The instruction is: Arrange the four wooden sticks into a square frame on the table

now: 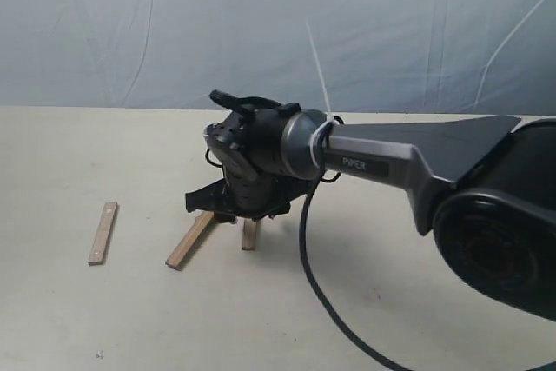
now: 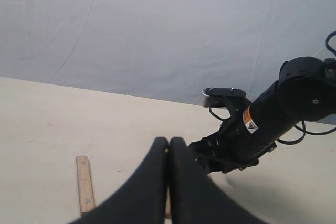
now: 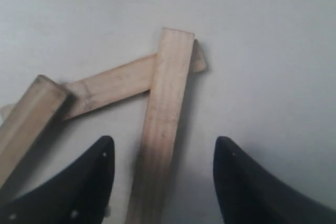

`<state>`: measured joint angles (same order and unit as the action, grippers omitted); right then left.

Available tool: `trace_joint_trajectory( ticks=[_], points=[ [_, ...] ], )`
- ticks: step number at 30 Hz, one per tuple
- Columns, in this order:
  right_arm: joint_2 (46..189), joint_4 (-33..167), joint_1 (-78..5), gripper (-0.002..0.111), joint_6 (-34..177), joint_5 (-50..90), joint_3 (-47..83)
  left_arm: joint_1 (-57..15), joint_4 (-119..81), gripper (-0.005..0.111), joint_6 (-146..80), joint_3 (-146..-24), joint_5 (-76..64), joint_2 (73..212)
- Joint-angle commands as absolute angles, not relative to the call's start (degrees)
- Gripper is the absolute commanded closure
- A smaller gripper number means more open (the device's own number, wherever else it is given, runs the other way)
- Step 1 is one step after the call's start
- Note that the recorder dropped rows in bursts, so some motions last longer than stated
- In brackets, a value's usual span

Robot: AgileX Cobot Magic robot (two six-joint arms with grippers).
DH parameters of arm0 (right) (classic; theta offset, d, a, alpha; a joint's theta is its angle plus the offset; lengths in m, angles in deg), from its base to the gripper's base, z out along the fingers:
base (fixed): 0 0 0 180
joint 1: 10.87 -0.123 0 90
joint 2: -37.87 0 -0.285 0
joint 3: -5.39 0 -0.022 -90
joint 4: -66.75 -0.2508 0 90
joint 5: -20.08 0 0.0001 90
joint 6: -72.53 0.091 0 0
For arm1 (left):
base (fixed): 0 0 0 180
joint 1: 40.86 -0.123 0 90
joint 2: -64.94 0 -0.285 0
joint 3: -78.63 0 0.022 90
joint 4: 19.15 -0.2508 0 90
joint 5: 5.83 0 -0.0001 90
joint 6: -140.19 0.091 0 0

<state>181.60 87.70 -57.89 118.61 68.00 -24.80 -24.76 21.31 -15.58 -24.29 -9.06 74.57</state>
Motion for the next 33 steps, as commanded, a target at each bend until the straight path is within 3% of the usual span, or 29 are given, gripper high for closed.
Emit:
trace_joint_trajectory(
  ticks=[1, 8, 20, 29, 31, 33],
  points=[
    [184.1, 89.6, -57.4, 0.061, 116.8, 69.8, -27.8, -24.3, 21.9, 0.107, -15.6, -24.2, -9.5, 74.2],
    [185.3, 83.8, -54.1, 0.108, 113.6, 70.1, -29.0, -24.3, 22.0, 0.107, -15.6, -24.2, -9.5, 74.2],
    [183.3, 81.2, -45.1, 0.109, 114.4, 69.4, -29.1, -24.3, 22.2, 0.107, -15.6, -24.2, -9.2, 74.2],
    [185.0, 79.8, -44.2, 0.109, 111.5, 69.0, -29.1, -24.3, 22.7, 0.107, -15.6, -24.2, -8.7, 74.2],
    [185.3, 79.5, -44.2, 0.105, 111.5, 69.0, -29.1, -24.3, 22.7, 0.107, -15.6, -24.2, -8.8, 74.2],
    [185.3, 79.5, -44.2, 0.093, 111.5, 69.2, -29.1, -24.3, 22.7, 0.107, -15.6, -24.2, -9.0, 74.2]
  ],
)
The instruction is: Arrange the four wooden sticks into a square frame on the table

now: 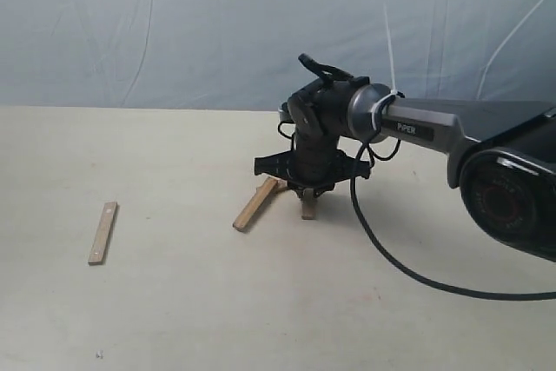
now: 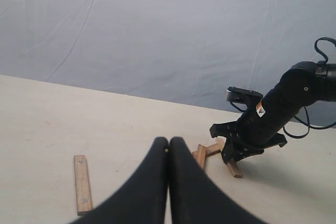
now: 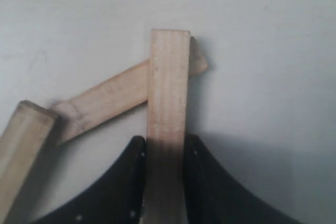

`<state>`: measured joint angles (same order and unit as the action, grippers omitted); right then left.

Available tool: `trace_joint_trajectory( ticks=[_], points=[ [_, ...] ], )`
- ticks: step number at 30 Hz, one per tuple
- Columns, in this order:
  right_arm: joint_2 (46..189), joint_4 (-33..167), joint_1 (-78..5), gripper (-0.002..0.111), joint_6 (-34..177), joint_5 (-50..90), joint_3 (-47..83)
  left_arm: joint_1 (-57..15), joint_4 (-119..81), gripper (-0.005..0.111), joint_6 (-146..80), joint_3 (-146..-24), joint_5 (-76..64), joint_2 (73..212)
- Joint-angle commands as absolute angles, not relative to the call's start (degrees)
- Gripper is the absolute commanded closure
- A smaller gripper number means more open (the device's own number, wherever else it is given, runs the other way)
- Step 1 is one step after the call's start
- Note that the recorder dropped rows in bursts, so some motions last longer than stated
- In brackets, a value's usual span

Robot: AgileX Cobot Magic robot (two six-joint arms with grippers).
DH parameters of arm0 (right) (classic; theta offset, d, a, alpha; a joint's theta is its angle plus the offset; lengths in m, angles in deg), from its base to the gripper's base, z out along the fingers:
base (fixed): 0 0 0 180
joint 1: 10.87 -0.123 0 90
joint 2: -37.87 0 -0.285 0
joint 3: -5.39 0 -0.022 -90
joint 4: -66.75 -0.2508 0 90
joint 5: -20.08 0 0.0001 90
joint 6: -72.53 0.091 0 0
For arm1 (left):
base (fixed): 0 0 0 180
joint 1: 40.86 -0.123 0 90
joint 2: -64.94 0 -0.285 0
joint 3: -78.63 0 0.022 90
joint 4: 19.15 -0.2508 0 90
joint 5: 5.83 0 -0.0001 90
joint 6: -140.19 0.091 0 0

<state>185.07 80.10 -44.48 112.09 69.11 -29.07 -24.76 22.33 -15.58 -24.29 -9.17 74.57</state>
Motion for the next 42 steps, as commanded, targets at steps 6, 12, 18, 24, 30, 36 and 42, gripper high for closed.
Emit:
trace_joint_trajectory(
  ticks=[6, 12, 18, 24, 30, 36, 42],
  points=[
    [181.2, 79.1, -44.2, 0.057, 107.7, 69.9, -29.1, -24.3, 22.8, 0.107, -15.6, -24.2, -9.4, 74.2],
    [173.3, 82.6, -42.9, 0.087, 104.1, 71.0, -26.1, -24.3, 28.6, 0.107, -15.6, -24.2, -4.5, 75.8],
    [153.7, 91.5, -40.5, 0.109, 113.8, 44.2, 1.0, -24.3, 29.8, 0.107, -17.1, -27.0, -0.5, 87.3],
    [132.6, 92.3, -39.6, 0.109, 113.9, 7.8, 40.0, -24.3, 20.2, 0.107, -17.0, -45.5, -4.8, 123.5],
    [122.4, 92.1, -39.6, 0.109, 113.5, -3.3, 58.7, -27.6, 4.4, 0.107, -20.5, -74.0, -36.4, 153.5],
    [119.2, 95.5, -39.6, 0.109, 113.0, -2.7, 63.7, -28.7, -25.3, 0.102, -44.3, -90.0, -54.4, 169.7],
    [119.2, 96.2, -39.6, 0.109, 113.0, -2.7, 63.7, -28.8, -26.4, 0.067, -46.7, -93.1, -50.8, 175.7]
  ],
)
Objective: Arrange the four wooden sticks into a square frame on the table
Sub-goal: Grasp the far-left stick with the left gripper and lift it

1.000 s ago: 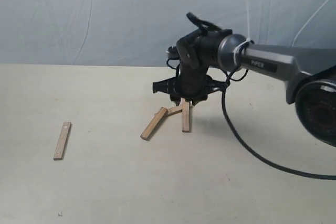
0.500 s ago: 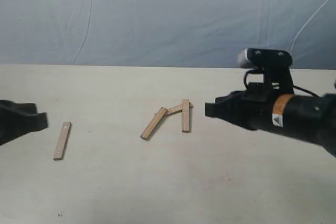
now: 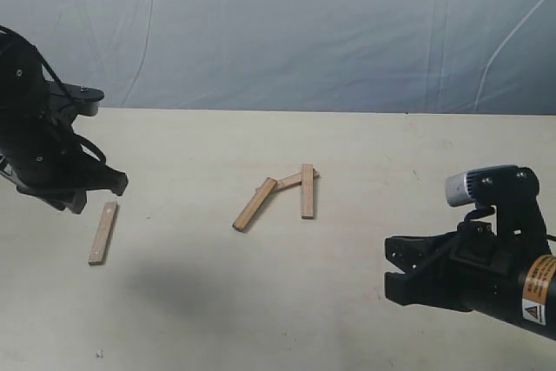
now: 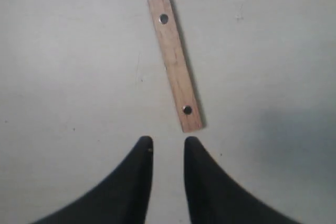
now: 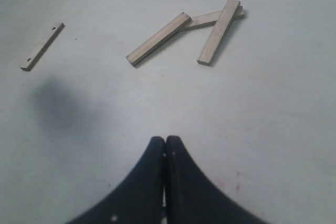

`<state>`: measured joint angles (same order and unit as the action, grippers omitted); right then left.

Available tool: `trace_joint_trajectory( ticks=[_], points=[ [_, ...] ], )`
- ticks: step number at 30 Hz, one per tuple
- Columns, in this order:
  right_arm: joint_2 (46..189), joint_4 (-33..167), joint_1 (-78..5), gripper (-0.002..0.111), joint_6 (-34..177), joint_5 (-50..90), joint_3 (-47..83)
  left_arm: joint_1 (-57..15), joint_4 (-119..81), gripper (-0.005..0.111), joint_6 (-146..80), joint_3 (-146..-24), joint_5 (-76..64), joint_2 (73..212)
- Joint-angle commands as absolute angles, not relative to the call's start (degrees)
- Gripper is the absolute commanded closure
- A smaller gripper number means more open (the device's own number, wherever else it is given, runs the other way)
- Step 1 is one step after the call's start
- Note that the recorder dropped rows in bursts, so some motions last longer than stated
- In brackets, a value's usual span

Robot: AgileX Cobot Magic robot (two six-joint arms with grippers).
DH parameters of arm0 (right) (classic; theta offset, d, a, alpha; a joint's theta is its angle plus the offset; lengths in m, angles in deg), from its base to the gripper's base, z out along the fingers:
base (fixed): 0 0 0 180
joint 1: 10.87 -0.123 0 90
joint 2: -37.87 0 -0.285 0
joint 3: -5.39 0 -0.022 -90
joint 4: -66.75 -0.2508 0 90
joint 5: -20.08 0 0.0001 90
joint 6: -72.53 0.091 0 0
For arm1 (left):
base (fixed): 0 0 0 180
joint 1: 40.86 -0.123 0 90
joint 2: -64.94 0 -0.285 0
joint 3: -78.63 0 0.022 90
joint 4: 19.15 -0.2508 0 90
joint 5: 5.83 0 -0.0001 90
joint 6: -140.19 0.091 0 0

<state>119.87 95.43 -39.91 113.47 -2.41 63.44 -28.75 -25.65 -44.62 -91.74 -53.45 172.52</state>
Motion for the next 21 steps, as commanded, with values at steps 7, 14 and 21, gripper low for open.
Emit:
trace_joint_trajectory(
  ticks=[7, 14, 21],
  points=[
    [119.2, 97.3, -39.6, 0.109, 113.0, -3.0, 63.7, -29.7, -25.7, 0.052, -47.4, -93.4, -43.1, 182.3],
    [119.2, 97.7, -39.6, 0.109, 113.0, -3.2, 63.7, -31.4, -25.3, 0.053, -47.4, -95.0, -41.3, 187.8],
    [119.2, 98.5, -39.6, 0.109, 113.0, -3.2, 63.7, -31.6, -23.7, 0.067, -47.0, -95.5, -38.6, 191.8]
  ],
)
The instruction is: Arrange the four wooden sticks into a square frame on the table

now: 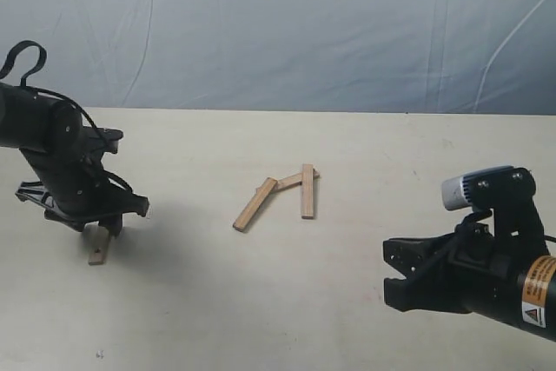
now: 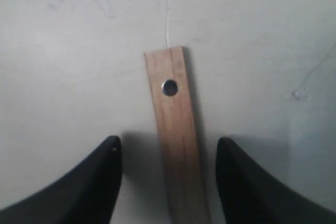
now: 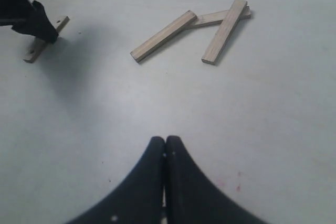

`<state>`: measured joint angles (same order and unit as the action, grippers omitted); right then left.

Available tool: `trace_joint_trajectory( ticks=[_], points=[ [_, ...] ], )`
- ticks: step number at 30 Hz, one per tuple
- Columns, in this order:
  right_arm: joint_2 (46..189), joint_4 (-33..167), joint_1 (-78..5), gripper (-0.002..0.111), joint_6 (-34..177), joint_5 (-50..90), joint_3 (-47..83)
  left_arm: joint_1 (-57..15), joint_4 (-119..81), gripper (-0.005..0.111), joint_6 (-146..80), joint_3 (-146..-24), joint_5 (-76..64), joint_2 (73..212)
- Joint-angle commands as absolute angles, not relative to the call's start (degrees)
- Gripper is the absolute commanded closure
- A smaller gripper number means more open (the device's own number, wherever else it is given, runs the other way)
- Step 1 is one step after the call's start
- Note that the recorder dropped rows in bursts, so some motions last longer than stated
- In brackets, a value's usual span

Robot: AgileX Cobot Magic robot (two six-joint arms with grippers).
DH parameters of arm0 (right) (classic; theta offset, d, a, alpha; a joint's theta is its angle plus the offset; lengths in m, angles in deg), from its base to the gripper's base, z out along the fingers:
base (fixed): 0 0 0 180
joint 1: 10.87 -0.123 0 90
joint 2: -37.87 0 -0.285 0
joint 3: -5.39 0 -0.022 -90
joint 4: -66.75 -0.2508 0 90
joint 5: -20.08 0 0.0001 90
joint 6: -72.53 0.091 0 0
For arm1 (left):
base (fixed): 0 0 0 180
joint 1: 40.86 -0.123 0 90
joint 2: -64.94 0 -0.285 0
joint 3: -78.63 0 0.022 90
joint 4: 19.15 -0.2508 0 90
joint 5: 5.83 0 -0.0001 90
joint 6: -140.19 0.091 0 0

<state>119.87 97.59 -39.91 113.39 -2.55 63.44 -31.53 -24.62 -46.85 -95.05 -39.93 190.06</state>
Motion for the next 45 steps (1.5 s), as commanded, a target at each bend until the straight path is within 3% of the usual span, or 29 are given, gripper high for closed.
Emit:
trace_joint_trajectory(
  ticks=[1, 4, 9, 15, 20, 28, 38, 45],
  points=[
    [119.2, 98.5, -39.6, 0.109, 113.0, -3.2, 63.7, -31.6, -23.8, 0.075, -46.6, -95.5, -38.7, 191.9],
    [119.2, 98.5, -39.6, 0.109, 113.0, -3.2, 63.7, -31.6, -24.0, 0.107, -42.5, -95.8, -40.1, 191.5],
    [119.2, 98.5, -39.6, 0.109, 113.0, -4.7, 63.7, -31.0, -19.7, 0.106, -32.4, -99.0, -44.4, 187.4],
    [119.2, 98.5, -39.6, 0.109, 113.0, -5.3, 63.7, -25.7, 0.7, 0.106, 18.8, -100.0, -57.8, 182.0],
    [119.2, 98.5, -39.6, 0.109, 113.0, -5.3, 63.7, -18.4, 7.3, 0.106, 43.0, -100.0, -61.9, 182.3],
    [119.2, 98.5, -39.6, 0.109, 113.0, -5.3, 63.7, -5.8, -0.1, 0.106, 50.8, -100.0, -50.0, 187.0],
    [119.2, 98.8, -39.6, 0.109, 113.0, -5.2, 63.7, -4.8, -1.7, 0.106, 50.8, -100.0, -45.5, 192.8],
    [119.2, 98.8, -39.6, 0.109, 113.0, -5.2, 63.7, -4.8, -3.4, 0.093, 50.8, -100.0, -43.1, 193.0]
  ],
)
